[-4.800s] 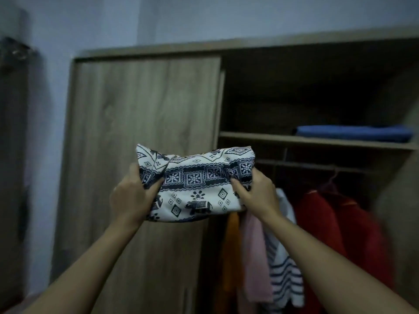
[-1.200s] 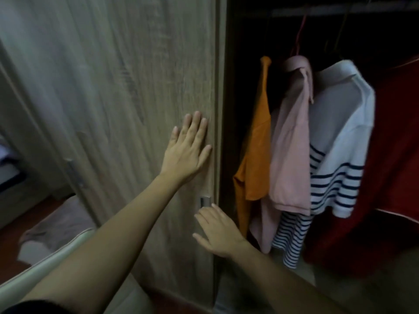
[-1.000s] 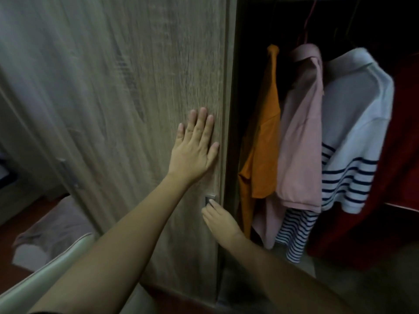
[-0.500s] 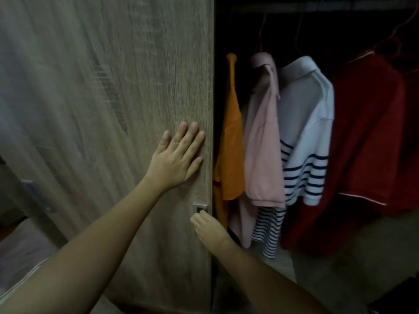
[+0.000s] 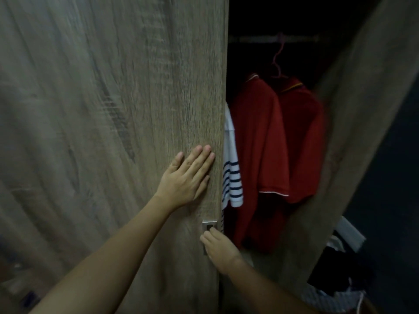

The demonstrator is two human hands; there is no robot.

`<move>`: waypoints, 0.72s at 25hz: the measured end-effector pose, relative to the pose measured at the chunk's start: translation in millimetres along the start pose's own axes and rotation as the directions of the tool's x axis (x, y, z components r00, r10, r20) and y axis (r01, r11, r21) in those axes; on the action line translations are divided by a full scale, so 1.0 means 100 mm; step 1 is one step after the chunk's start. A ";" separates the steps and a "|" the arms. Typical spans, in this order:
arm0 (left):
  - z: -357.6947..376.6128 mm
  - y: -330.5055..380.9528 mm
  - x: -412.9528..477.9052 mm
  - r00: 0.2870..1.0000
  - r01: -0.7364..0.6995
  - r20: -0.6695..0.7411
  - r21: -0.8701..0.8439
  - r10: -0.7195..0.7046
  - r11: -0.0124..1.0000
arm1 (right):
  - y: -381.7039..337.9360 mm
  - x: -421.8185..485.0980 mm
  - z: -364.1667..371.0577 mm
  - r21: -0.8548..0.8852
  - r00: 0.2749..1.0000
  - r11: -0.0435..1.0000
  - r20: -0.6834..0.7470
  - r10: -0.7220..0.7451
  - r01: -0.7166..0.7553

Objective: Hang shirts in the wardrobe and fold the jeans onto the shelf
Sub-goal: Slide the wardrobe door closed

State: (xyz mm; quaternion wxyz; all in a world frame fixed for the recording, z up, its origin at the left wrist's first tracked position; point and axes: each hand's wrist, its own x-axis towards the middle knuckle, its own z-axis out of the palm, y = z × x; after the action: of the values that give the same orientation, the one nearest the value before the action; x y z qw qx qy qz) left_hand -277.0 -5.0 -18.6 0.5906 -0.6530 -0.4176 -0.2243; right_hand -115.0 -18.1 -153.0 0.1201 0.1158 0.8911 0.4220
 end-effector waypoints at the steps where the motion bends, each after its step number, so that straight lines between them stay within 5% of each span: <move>1: 0.04 0.14 0.11 1.000 -0.001 -0.011 -0.001 0.001 1.000 | 0.04 -0.13 0.07 0.001 1.000 1.000 0.011 0.014 -0.014; 7: 0.26 1.00 0.79 0.998 0.009 -0.057 -0.020 -0.010 1.000 | 0.34 -0.95 0.65 -0.003 0.983 0.995 0.160 0.095 -0.095; 18: 0.54 2.11 1.65 0.998 0.030 -0.048 -0.035 -0.032 0.999 | 0.82 -2.03 1.33 0.041 0.962 0.984 0.222 0.159 -0.172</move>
State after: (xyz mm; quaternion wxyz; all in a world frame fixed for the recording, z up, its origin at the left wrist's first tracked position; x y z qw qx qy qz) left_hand -25.6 103.4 -23.2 0.5858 -0.6508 -0.4094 -0.2565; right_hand 126.8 65.7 -147.3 0.1779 0.2391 0.8719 0.3886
